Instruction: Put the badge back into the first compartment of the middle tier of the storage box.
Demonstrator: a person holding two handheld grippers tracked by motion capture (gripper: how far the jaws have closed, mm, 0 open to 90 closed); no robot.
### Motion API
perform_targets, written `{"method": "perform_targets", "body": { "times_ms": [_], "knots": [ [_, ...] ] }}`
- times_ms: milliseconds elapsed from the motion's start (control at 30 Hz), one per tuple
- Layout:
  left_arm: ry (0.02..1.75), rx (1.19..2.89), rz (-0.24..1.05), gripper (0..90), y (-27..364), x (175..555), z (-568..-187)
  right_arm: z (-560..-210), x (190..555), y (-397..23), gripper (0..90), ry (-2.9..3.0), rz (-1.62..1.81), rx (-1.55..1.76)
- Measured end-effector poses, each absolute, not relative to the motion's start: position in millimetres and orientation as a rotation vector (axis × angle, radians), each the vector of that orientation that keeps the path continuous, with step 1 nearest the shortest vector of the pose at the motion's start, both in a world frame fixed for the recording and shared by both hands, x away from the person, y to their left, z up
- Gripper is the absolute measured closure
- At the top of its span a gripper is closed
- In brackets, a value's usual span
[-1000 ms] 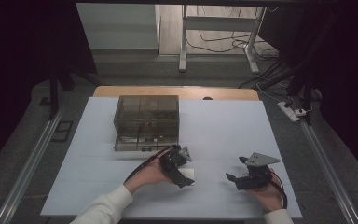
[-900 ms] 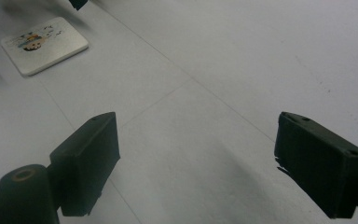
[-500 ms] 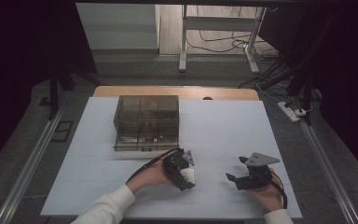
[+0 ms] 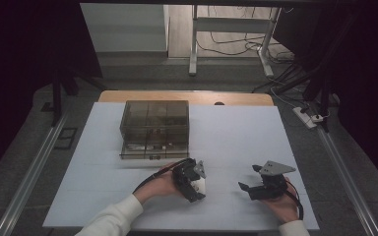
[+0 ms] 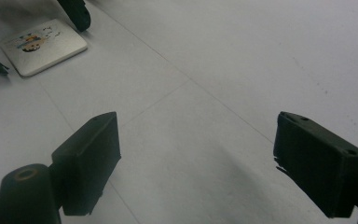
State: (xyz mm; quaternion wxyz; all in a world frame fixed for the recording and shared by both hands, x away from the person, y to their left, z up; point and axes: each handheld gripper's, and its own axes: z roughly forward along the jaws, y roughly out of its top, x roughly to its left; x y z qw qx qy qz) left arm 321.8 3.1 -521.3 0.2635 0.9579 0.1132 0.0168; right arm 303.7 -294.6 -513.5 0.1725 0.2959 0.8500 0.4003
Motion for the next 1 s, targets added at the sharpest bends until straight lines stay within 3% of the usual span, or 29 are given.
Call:
{"method": "perform_targets", "body": {
  "times_ms": [300,1000],
  "knots": [
    [0.306,2.593,0.059,31.7,4.8,319.5,-518.4,-512.8,303.2,-295.0,14.6,2.410,1.133,0.834],
    [0.343,2.537,0.073,32.9,7.2,315.9,-508.5,-512.2,302.7,-296.4,14.6,2.396,1.140,0.834]
  ]
}}
